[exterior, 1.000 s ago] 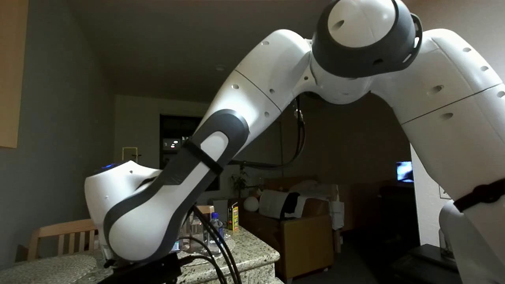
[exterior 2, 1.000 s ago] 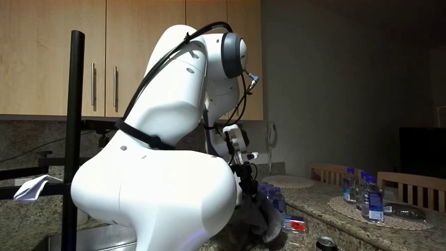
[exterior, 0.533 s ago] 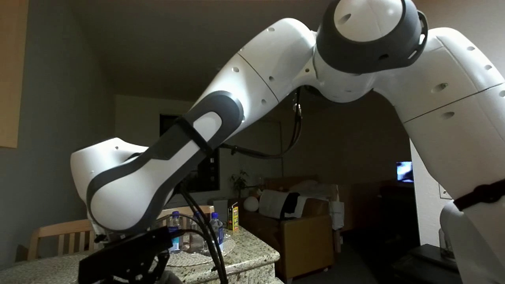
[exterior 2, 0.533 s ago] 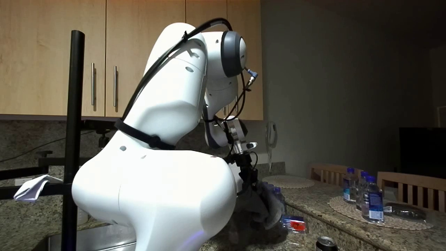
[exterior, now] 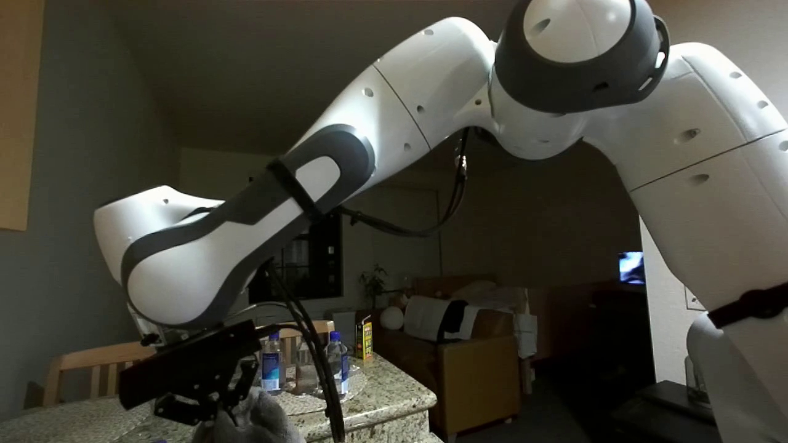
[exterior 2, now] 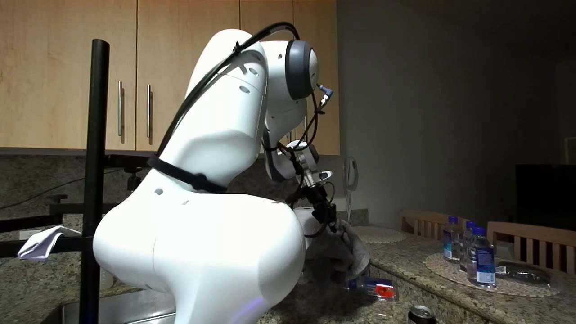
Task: Move the cloth
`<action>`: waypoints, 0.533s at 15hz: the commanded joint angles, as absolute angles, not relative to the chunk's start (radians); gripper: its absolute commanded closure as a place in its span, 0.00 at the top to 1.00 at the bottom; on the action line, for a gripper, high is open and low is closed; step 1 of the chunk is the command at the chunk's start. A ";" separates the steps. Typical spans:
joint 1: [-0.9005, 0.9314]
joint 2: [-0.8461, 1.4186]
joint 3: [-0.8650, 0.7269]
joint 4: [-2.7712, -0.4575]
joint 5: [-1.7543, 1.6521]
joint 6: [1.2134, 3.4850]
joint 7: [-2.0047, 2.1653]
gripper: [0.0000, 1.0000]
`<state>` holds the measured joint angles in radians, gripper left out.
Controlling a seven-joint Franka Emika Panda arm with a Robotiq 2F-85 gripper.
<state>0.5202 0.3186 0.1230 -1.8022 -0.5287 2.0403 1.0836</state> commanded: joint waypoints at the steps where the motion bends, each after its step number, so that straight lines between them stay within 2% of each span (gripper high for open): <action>1: 0.483 0.284 0.144 -1.792 -0.546 2.000 1.032 0.09; 8: 0.360 0.239 0.176 -1.780 -0.271 2.027 0.740 0.09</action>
